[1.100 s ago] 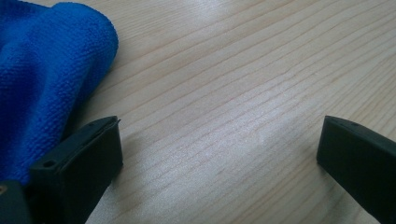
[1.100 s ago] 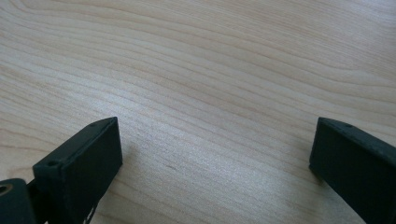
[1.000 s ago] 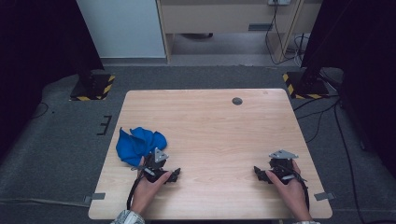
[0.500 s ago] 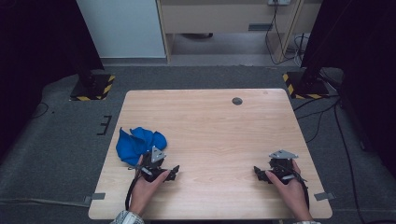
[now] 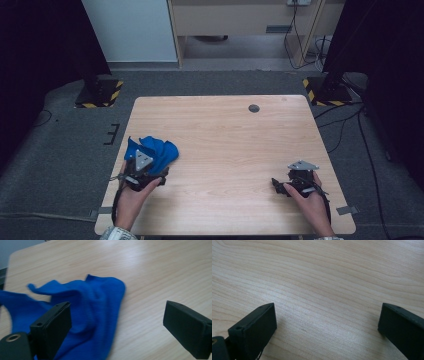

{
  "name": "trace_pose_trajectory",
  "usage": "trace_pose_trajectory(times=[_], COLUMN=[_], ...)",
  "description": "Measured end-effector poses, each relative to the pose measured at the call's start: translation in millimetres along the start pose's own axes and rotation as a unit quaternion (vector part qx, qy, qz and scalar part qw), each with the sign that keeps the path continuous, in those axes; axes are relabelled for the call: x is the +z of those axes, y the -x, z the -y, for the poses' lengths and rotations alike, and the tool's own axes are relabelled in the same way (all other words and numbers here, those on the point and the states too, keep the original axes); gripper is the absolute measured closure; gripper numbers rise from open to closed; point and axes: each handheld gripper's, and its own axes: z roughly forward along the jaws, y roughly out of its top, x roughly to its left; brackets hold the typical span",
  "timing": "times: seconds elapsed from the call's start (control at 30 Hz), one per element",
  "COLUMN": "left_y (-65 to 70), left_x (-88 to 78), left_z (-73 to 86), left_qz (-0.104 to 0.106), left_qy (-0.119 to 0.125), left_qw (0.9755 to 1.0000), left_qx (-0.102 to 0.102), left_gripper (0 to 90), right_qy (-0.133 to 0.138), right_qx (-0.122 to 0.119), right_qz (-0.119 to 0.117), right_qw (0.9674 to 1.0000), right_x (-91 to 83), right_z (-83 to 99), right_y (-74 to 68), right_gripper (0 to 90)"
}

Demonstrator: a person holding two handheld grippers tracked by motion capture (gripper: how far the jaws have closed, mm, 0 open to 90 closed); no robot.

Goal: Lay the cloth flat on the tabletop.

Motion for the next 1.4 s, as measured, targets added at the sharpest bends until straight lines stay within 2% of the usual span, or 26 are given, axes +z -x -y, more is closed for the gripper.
trace_pose_trajectory(times=[0.03, 0.07, 0.1, 0.17, 0.2, 0.23, 0.33, 0.37, 0.5, 0.57, 0.6, 0.67, 0.7, 0.73, 0.77, 1.0, 1.07, 1.17, 1.27, 1.4], left_y=[-15.5, -15.5, -22.3, -32.8, -39.2, -39.2, -42.5, -43.0, -41.5, -41.0, -40.3, -40.7, -41.4, -41.4, -41.4, -40.2, -37.8, -31.3, -25.1, -8.5], left_x=[-1.2, -1.2, -0.2, 5.4, 14.9, 14.9, 30.8, 40.6, 48.7, 51.0, 53.8, 53.7, 51.8, 51.8, 51.0, 46.0, 45.3, 43.2, 41.8, 37.5], left_z=[-0.5, -0.5, 0.0, 2.5, 6.5, 6.5, 14.1, 19.4, 24.4, 26.5, 30.8, 32.2, 32.5, 32.5, 32.8, 32.6, 32.1, 31.3, 29.4, 18.1], left_qz=[-0.01, -0.01, -0.013, -0.007, 0.004, 0.004, -0.001, 0.003, 0.009, 0.012, 0.009, 0.008, -0.001, -0.001, -0.001, -0.006, -0.005, 0.006, 0.015, 0.04], left_qy=[0.002, 0.002, 0.002, -0.007, -0.02, -0.02, -0.046, -0.064, -0.076, -0.083, -0.092, -0.088, -0.087, -0.087, -0.085, -0.08, -0.078, -0.068, -0.059, -0.037], left_qw=[0.9998, 0.9998, 0.9997, 0.9993, 0.9985, 0.9985, 0.9975, 0.9964, 0.996, 0.9955, 0.9951, 0.9954, 0.9955, 0.9955, 0.9956, 0.9962, 0.9964, 0.9968, 0.9973, 0.998], left_qx=[-0.014, -0.014, -0.022, -0.037, -0.052, -0.052, -0.054, -0.055, -0.046, -0.044, -0.034, -0.039, -0.038, -0.038, -0.038, -0.034, -0.031, -0.043, -0.041, -0.031], left_gripper=[6.7, 6.8, 6.8, 6.8, 6.5, 6.3, 6.5, 6.2, 6.6, 9.0, 14.8, 17.8, 22.2, 26.2, 26.2, 59.3, 65.3, 70.2, 71.2, 71.6], right_qy=[0.0, 0.0, 0.0, 0.0, 0.0, 0.0, 0.0, 0.0, -0.001, -0.001, -0.001, 0.0, -0.001, -0.001, -0.001, -0.001, 0.0, 0.0, 0.0, 0.0], right_qx=[0.0, 0.0, 0.0, 0.001, 0.001, 0.001, 0.001, 0.002, 0.002, 0.003, 0.003, 0.001, 0.001, 0.001, 0.001, 0.001, 0.0, 0.0, 0.001, 0.002], right_qz=[0.0, 0.0, 0.0, 0.001, 0.001, 0.001, 0.001, 0.002, 0.001, 0.001, 0.001, 0.002, 0.002, 0.002, 0.001, 0.002, 0.002, 0.002, 0.002, 0.003], right_qw=[1.0, 1.0, 1.0, 1.0, 1.0, 1.0, 1.0, 1.0, 1.0, 1.0, 1.0, 1.0, 1.0, 1.0, 1.0, 1.0, 1.0, 1.0, 1.0, 1.0], right_x=[0.0, 0.0, 0.1, 0.1, 0.0, 0.0, 0.0, 0.0, -0.2, -0.2, -0.3, -0.2, -0.3, -0.3, -0.3, -0.2, -0.2, -0.2, -0.2, -0.1], right_z=[0.0, 0.0, -0.1, 0.0, 0.0, 0.0, 0.0, 0.0, 0.1, 0.1, 0.1, 0.2, 0.2, 0.2, 0.2, 0.3, 0.2, 0.2, 0.2, 0.1], right_y=[-0.2, -0.2, -0.2, -0.4, -0.5, -0.5, -0.6, -0.9, -1.2, -1.5, -1.6, -1.7, -2.0, -2.0, -2.3, -2.5, -2.3, -2.3, -2.4, -2.8], right_gripper=[1.8, 1.8, 1.8, 1.8, 1.8, 1.8, 1.8, 1.8, 1.8, 1.8, 1.8, 1.8, 1.8, 1.8, 1.8, 1.8, 1.8, 1.8, 1.8, 1.7])
